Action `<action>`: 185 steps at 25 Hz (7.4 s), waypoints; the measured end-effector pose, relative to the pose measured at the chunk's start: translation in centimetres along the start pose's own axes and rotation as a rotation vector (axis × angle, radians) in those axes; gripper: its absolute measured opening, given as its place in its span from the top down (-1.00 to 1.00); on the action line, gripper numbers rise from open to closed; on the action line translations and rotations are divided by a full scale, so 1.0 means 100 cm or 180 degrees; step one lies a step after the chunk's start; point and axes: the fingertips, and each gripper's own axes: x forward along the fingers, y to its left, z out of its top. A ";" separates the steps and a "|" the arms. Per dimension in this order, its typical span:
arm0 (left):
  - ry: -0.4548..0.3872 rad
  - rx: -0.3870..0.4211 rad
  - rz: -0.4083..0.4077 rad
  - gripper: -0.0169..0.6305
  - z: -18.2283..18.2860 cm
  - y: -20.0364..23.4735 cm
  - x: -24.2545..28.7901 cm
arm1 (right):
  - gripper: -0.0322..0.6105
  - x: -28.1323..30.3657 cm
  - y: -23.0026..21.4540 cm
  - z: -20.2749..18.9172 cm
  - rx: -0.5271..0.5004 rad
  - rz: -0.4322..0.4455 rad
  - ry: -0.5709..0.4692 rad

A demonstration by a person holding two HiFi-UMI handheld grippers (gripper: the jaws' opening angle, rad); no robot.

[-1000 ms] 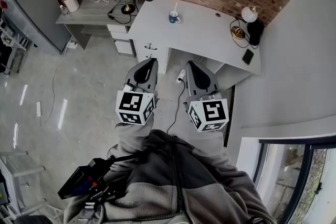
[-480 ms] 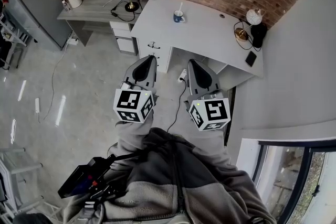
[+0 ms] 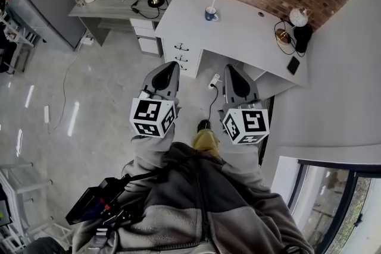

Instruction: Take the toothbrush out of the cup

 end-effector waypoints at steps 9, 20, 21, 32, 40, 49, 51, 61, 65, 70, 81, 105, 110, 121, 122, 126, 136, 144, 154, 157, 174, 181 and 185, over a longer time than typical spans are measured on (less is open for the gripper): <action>0.0051 0.0073 0.0158 0.93 -0.009 0.029 0.050 | 0.89 0.058 -0.033 -0.010 0.0021 0.0082 -0.0021; 0.0126 0.0286 0.0234 0.93 0.011 0.060 0.172 | 0.89 0.164 -0.112 -0.008 0.0019 0.0076 0.0071; 0.0126 0.0285 0.0205 0.93 0.013 0.060 0.186 | 0.89 0.173 -0.121 -0.009 0.0015 0.0075 0.0091; 0.0237 0.0274 0.0049 0.93 0.022 0.061 0.324 | 0.89 0.260 -0.211 -0.019 0.0120 0.0073 0.0293; 0.0213 0.0288 0.0153 0.93 0.030 0.084 0.399 | 0.89 0.324 -0.255 -0.019 0.0146 0.0219 0.0256; 0.0364 0.0264 0.0234 0.93 0.025 0.089 0.435 | 0.89 0.356 -0.278 -0.031 0.0258 0.0376 0.0442; 0.0443 0.0241 0.0251 0.93 0.018 0.092 0.440 | 0.89 0.361 -0.280 -0.039 0.0298 0.0381 0.0487; 0.0811 0.0032 0.0225 0.93 -0.044 0.104 0.451 | 0.89 0.376 -0.280 -0.102 0.0472 0.0384 0.0864; 0.0970 -0.0087 0.0192 0.93 -0.077 0.119 0.458 | 0.89 0.393 -0.280 -0.134 0.0504 0.0357 0.1051; 0.1150 -0.0150 0.0154 0.93 -0.110 0.135 0.468 | 0.89 0.416 -0.276 -0.169 0.0429 0.0407 0.1275; 0.1605 -0.0420 0.0230 0.93 -0.190 0.165 0.471 | 0.89 0.452 -0.274 -0.254 0.0383 0.0521 0.1727; 0.2058 -0.0693 0.0166 0.93 -0.272 0.211 0.498 | 0.69 0.553 -0.320 -0.364 0.0659 0.0352 0.2075; 0.2091 -0.0730 0.0220 0.93 -0.276 0.220 0.492 | 0.69 0.565 -0.327 -0.377 0.0624 0.0297 0.2137; 0.2135 -0.0770 0.0283 0.93 -0.284 0.227 0.484 | 0.69 0.579 -0.327 -0.398 0.0569 0.0318 0.2253; 0.2135 -0.0775 0.0288 0.93 -0.284 0.228 0.483 | 0.70 0.579 -0.327 -0.398 0.0555 0.0318 0.2254; 0.2139 -0.0790 0.0316 0.93 -0.285 0.231 0.479 | 0.73 0.578 -0.324 -0.396 0.0442 0.0369 0.2257; 0.2086 -0.0779 0.0303 0.93 -0.276 0.227 0.478 | 0.76 0.570 -0.314 -0.373 0.0283 0.0447 0.2043; 0.1904 -0.0695 0.0252 0.93 -0.249 0.216 0.484 | 0.77 0.552 -0.311 -0.298 0.0061 0.0414 0.1548; 0.1228 -0.0371 0.0094 0.93 -0.139 0.192 0.504 | 0.77 0.503 -0.300 -0.153 -0.0078 0.0247 0.0756; 0.1006 -0.0277 0.0012 0.93 -0.101 0.181 0.508 | 0.77 0.487 -0.298 -0.111 -0.0119 0.0176 0.0522; 0.0227 0.0163 -0.0273 0.93 0.045 0.128 0.497 | 0.77 0.417 -0.282 0.031 -0.0293 -0.0004 -0.0248; -0.0028 0.0292 -0.0316 0.93 0.085 0.120 0.490 | 0.77 0.407 -0.279 0.067 -0.0423 -0.0055 -0.0443; -0.0140 0.0358 -0.0323 0.93 0.103 0.116 0.488 | 0.77 0.402 -0.278 0.083 -0.0465 -0.0051 -0.0537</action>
